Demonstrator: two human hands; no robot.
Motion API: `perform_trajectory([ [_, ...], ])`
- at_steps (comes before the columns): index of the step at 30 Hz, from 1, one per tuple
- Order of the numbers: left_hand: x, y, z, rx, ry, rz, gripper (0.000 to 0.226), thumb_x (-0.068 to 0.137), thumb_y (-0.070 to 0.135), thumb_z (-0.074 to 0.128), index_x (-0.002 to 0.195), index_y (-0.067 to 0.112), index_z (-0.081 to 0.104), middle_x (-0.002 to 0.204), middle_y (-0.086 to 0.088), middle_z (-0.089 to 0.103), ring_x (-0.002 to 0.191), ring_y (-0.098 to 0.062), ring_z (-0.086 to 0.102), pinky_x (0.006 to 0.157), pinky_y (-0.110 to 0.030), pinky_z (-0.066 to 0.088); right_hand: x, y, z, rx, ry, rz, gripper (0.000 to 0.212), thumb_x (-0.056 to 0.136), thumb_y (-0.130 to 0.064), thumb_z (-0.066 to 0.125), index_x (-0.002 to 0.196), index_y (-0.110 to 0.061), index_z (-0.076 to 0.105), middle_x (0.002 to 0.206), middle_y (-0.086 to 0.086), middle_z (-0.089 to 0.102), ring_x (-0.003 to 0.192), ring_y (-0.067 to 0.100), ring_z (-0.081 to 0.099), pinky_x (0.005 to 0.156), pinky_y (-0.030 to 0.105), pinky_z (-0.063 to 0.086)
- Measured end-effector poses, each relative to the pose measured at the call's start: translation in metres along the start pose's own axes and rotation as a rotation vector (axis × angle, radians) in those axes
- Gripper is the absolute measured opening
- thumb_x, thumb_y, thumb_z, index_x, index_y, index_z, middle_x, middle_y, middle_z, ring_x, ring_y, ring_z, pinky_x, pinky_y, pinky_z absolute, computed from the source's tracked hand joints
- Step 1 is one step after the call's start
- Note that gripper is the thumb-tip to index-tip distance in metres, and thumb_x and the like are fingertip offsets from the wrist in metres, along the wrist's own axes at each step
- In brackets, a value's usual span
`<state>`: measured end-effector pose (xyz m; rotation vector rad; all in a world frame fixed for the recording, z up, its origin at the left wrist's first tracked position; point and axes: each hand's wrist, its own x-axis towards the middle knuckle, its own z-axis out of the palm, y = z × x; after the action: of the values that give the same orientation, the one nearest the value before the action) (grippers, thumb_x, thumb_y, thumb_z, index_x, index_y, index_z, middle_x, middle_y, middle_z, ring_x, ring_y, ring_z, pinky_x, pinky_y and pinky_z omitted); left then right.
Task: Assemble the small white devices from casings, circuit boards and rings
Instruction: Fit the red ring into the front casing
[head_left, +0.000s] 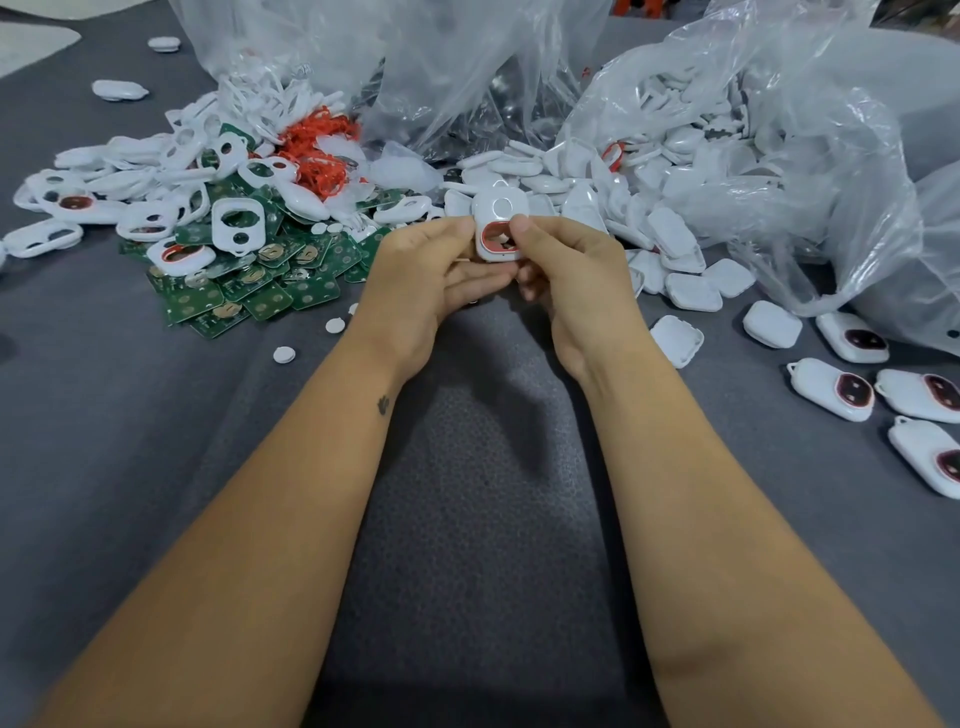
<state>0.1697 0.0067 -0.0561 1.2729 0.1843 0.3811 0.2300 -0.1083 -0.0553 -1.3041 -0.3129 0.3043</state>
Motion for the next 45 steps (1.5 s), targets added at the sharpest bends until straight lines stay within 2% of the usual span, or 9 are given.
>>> perform_trajectory([
  [9, -0.001, -0.003, 0.001, 0.074, 0.013, 0.079, 0.020, 0.097, 0.000, 0.053, 0.113, -0.003, 0.064, 0.092, -0.007, 0.074, 0.086, -0.014, 0.072, 0.076, -0.017, 0.055, 0.000, -0.007, -0.003, 0.196, -0.060, 0.102, 0.030, 0.094, 0.002, 0.042, 0.114, 0.012, 0.061, 0.077, 0.011, 0.062, 0.057, 0.011, 0.049, 0.052, 0.019, 0.042],
  [15, 0.000, -0.004, 0.003, 0.058, 0.078, 0.103, 0.029, 0.096, 0.001, 0.054, 0.125, 0.001, 0.059, 0.103, -0.009, 0.071, 0.092, -0.013, 0.070, 0.080, -0.020, 0.055, -0.006, -0.007, 0.000, 0.193, -0.028, 0.015, 0.018, 0.092, 0.005, 0.052, 0.091, -0.002, 0.068, 0.070, 0.007, 0.065, 0.057, 0.011, 0.053, 0.054, 0.019, 0.046],
  [18, 0.000, -0.004, 0.005, 0.092, 0.016, 0.070, 0.025, 0.098, 0.017, 0.054, 0.119, 0.016, 0.066, 0.108, -0.004, 0.070, 0.099, -0.012, 0.067, 0.095, -0.032, 0.051, -0.008, -0.002, 0.006, -0.131, 0.077, -0.153, 0.015, 0.089, 0.002, 0.059, 0.095, -0.003, 0.072, 0.081, 0.008, 0.070, 0.066, 0.010, 0.060, 0.064, 0.024, 0.050],
  [22, 0.000, -0.007, 0.007, 0.178, 0.018, 0.068, 0.021, 0.096, 0.029, 0.051, 0.094, 0.012, 0.065, 0.091, -0.014, 0.062, 0.087, -0.024, 0.058, 0.084, -0.041, 0.048, -0.013, 0.005, 0.017, -0.454, 0.026, -0.282, 0.017, 0.088, -0.007, 0.064, 0.094, -0.019, 0.074, 0.088, -0.002, 0.071, 0.080, 0.010, 0.063, 0.075, 0.026, 0.052],
  [27, 0.007, 0.003, -0.005, 0.001, 0.312, 0.083, 0.024, 0.105, 0.020, 0.040, 0.091, 0.009, 0.056, 0.082, -0.008, 0.069, 0.074, -0.019, 0.072, 0.067, -0.027, 0.058, -0.015, 0.007, 0.023, -0.410, 0.122, -0.296, 0.031, 0.087, -0.001, 0.057, 0.099, -0.026, 0.069, 0.099, -0.004, 0.067, 0.084, 0.008, 0.061, 0.082, 0.027, 0.050],
  [31, 0.010, 0.013, -0.023, -0.067, 0.491, 0.154, 0.021, 0.102, 0.012, 0.048, 0.085, 0.010, 0.060, 0.071, -0.001, 0.073, 0.065, -0.012, 0.071, 0.059, -0.019, 0.054, -0.013, 0.008, 0.017, -0.683, 0.167, -0.222, 0.023, 0.087, -0.011, 0.055, 0.095, -0.025, 0.072, 0.097, -0.005, 0.067, 0.089, 0.013, 0.061, 0.084, 0.030, 0.049],
  [38, 0.006, 0.014, -0.027, -0.042, 0.461, 0.142, 0.014, 0.098, 0.003, 0.052, 0.092, 0.010, 0.063, 0.077, -0.005, 0.072, 0.063, -0.010, 0.070, 0.058, -0.017, 0.052, -0.012, 0.016, 0.022, -1.183, -0.075, -0.241, 0.018, 0.082, -0.032, 0.070, 0.095, -0.020, 0.073, 0.098, 0.003, 0.057, 0.097, 0.022, 0.054, 0.076, 0.030, 0.042],
  [41, 0.005, 0.014, -0.022, 0.018, 0.420, 0.098, 0.018, 0.098, 0.004, 0.050, 0.089, 0.013, 0.063, 0.079, -0.003, 0.072, 0.058, -0.006, 0.065, 0.052, -0.017, 0.048, -0.010, 0.015, 0.019, -1.123, -0.083, -0.288, 0.013, 0.086, -0.024, 0.069, 0.094, -0.015, 0.074, 0.095, 0.004, 0.059, 0.094, 0.021, 0.054, 0.072, 0.028, 0.033],
  [45, 0.006, 0.014, -0.018, -0.035, 0.358, 0.029, 0.020, 0.098, 0.007, 0.046, 0.079, 0.013, 0.052, 0.072, -0.003, 0.070, 0.046, -0.005, 0.042, 0.041, -0.016, 0.026, -0.012, 0.007, 0.013, -0.670, -0.020, -0.185, 0.016, 0.090, -0.018, 0.064, 0.078, -0.025, 0.073, 0.068, -0.018, 0.064, 0.068, -0.001, 0.055, 0.069, 0.023, 0.040],
])
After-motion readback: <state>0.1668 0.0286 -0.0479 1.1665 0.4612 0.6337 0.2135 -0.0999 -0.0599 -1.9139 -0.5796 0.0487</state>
